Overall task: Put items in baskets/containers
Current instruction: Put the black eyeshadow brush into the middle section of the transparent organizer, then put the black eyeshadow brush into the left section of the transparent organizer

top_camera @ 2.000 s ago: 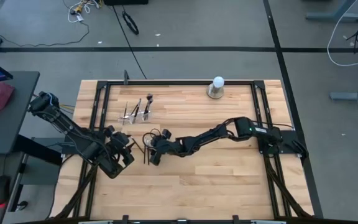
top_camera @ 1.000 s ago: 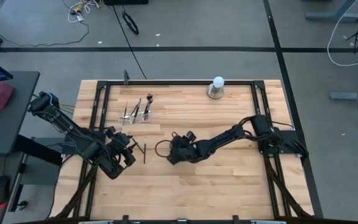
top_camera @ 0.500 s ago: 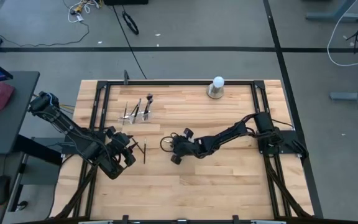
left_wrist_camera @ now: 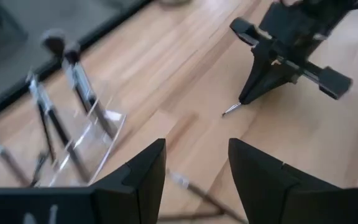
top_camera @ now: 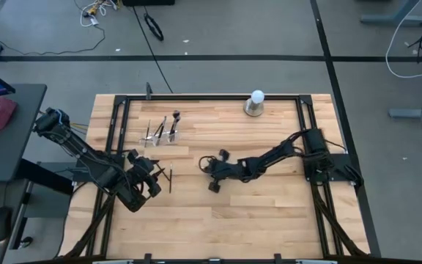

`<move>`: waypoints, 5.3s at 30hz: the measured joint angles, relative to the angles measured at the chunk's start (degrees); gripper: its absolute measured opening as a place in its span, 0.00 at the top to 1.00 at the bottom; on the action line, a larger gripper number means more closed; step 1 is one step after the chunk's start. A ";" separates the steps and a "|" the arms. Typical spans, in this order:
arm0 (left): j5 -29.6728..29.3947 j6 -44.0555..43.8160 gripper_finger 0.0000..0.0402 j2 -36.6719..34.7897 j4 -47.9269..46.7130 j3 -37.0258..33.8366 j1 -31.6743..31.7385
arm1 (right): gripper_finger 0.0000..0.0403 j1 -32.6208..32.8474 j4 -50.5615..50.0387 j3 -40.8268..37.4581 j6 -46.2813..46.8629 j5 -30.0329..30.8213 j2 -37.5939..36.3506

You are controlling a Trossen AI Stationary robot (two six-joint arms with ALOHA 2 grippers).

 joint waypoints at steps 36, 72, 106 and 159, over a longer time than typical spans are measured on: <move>43.11 76.76 0.55 16.31 108.29 -10.70 18.58 | 0.99 12.00 46.55 -12.71 -16.20 -9.66 -21.19; 0.67 25.42 0.97 -8.40 -8.53 13.25 23.41 | 0.47 11.94 19.39 -12.66 -5.40 3.08 -26.98; 32.70 36.73 0.90 -13.55 17.41 -7.31 62.49 | 0.53 11.94 20.03 -12.66 -5.51 2.21 -26.98; 12.38 -35.46 0.51 30.87 7.70 12.73 10.16 | 0.53 14.88 -2.62 -17.62 -14.50 -7.26 -26.94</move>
